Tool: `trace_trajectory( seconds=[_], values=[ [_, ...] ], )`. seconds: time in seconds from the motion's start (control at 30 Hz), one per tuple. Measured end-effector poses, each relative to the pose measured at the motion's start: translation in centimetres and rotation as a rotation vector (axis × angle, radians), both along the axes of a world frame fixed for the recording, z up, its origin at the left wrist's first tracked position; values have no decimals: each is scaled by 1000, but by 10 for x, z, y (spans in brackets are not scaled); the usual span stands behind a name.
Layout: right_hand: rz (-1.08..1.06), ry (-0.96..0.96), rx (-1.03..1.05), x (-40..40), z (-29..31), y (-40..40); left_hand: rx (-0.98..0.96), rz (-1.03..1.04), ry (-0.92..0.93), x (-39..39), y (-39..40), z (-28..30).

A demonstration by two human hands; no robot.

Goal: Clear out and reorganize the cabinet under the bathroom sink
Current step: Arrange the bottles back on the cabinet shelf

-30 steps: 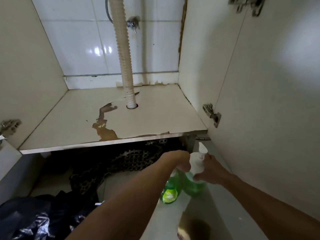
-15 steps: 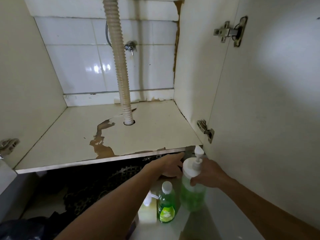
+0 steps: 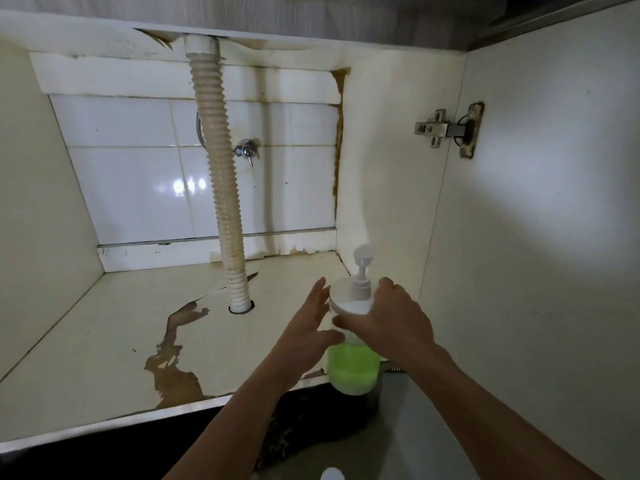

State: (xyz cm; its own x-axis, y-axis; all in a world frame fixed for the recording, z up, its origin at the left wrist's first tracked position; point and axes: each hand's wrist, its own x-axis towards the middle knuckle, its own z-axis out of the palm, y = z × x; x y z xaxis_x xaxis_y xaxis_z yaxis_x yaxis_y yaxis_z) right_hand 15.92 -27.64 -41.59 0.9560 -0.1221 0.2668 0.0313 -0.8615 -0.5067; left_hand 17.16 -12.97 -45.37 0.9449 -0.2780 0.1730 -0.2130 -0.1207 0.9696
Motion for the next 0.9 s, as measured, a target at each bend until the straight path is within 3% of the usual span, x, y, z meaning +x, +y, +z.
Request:
trace_trajectory(
  seconds=[0.2,0.37,0.53,0.73,0.9],
  values=[
    [-32,-88,36,39,-9,20,-48,208,-75,28,-7,-34],
    [-16,-227,55,59,-36,23,70,394,-207,44,-30,-67],
    [97,-255,62,97,-45,15,196,460,-179,92,-39,-74],
    [-83,-287,-275,154,-34,22,334,386,-92,166,-31,-53],
    [-140,-231,-544,187,-20,20,287,329,-3,201,-31,-48]
  ],
)
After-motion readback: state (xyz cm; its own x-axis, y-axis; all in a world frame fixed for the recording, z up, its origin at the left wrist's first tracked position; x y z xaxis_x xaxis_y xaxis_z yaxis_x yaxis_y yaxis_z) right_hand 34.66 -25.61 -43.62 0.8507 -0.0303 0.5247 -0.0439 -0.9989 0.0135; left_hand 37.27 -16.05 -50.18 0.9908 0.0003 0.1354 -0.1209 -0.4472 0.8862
